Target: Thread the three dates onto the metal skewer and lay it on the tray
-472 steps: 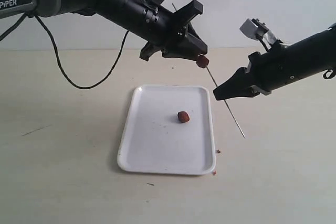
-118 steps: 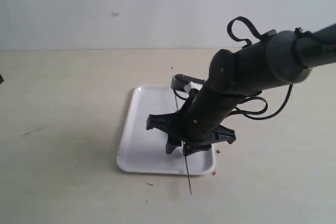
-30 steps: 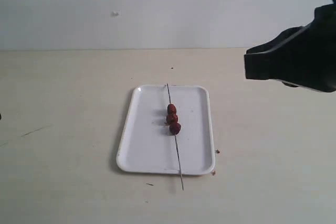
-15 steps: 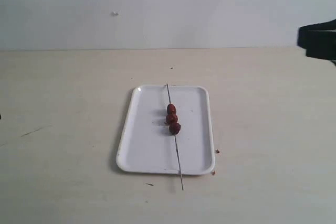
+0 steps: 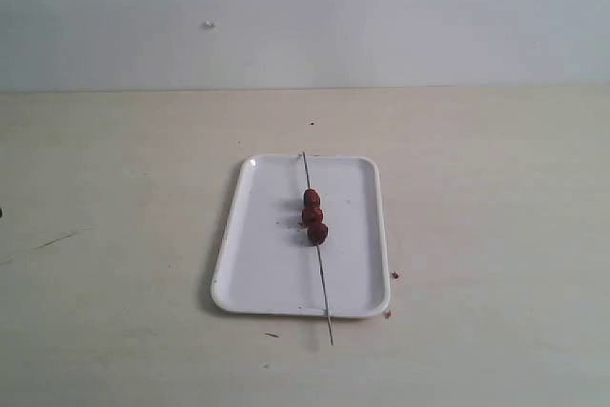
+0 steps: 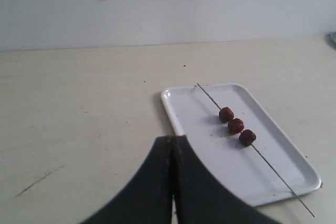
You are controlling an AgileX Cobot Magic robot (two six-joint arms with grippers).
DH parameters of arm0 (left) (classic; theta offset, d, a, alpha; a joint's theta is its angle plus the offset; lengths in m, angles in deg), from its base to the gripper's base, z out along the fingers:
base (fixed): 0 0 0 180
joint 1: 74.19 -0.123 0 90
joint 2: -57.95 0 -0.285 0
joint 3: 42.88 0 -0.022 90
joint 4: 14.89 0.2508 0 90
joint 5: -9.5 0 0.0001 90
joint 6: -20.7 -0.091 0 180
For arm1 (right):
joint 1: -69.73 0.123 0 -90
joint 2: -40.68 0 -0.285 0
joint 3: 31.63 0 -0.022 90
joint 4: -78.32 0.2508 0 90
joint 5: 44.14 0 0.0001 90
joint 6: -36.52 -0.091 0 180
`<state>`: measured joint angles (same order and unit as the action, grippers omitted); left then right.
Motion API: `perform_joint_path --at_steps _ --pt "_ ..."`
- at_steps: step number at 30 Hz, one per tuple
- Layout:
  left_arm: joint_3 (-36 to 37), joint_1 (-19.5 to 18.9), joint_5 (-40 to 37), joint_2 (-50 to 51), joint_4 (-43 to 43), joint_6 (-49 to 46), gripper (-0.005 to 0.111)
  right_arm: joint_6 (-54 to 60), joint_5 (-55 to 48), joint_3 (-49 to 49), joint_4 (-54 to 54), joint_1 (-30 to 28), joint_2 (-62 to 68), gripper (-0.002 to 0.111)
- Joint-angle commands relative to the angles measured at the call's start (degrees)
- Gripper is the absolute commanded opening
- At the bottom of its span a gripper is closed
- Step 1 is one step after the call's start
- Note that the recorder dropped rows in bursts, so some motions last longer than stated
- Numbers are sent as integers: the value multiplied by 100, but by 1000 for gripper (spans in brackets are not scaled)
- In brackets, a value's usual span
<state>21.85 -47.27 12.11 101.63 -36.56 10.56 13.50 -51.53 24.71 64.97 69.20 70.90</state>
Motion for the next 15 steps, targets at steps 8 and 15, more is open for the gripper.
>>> perform_joint_path --at_steps 8,15 --pt "20 -10 15 -38 33 2 0 651 -982 49 188 -780 -667 0" --pt "20 -10 15 -38 33 2 0 996 -1046 462 444 -780 -1341 0"
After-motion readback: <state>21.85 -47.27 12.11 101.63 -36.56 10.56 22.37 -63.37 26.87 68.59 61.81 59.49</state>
